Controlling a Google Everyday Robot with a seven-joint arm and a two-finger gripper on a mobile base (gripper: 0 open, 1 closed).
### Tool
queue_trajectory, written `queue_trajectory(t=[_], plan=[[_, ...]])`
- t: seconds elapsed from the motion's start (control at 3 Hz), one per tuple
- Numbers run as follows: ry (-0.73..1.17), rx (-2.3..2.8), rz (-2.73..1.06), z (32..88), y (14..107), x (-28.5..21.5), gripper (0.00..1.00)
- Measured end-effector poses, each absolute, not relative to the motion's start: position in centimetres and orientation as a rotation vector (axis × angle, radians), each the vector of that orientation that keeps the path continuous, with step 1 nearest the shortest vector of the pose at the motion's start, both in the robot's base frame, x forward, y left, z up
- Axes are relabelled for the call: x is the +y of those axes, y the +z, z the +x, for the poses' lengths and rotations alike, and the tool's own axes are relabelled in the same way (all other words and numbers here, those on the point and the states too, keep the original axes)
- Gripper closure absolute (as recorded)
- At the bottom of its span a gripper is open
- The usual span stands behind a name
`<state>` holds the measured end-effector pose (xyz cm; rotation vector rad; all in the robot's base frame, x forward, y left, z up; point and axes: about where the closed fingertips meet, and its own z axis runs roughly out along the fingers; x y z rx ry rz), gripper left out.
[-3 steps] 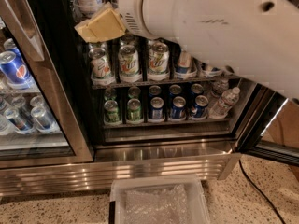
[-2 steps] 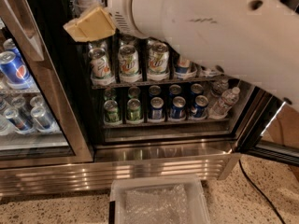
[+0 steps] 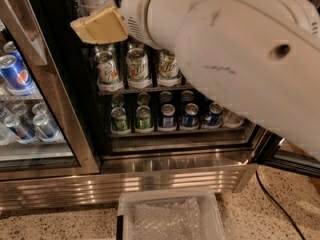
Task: Pick blue plastic bottle from top shelf of fridge
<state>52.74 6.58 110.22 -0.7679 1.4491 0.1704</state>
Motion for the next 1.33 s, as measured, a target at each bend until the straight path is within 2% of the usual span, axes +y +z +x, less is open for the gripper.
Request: queue_trajectory(t=[0.67,1.0,1.33], plan=[[0.231,1.457,-0.707,52.5,109.7,7.3,0.00],[0.324,1.490,-0.721,55.1,108.2,9.2,0.00],[0.330,1.486,-0.726,55.0,108.3,9.6,0.00]])
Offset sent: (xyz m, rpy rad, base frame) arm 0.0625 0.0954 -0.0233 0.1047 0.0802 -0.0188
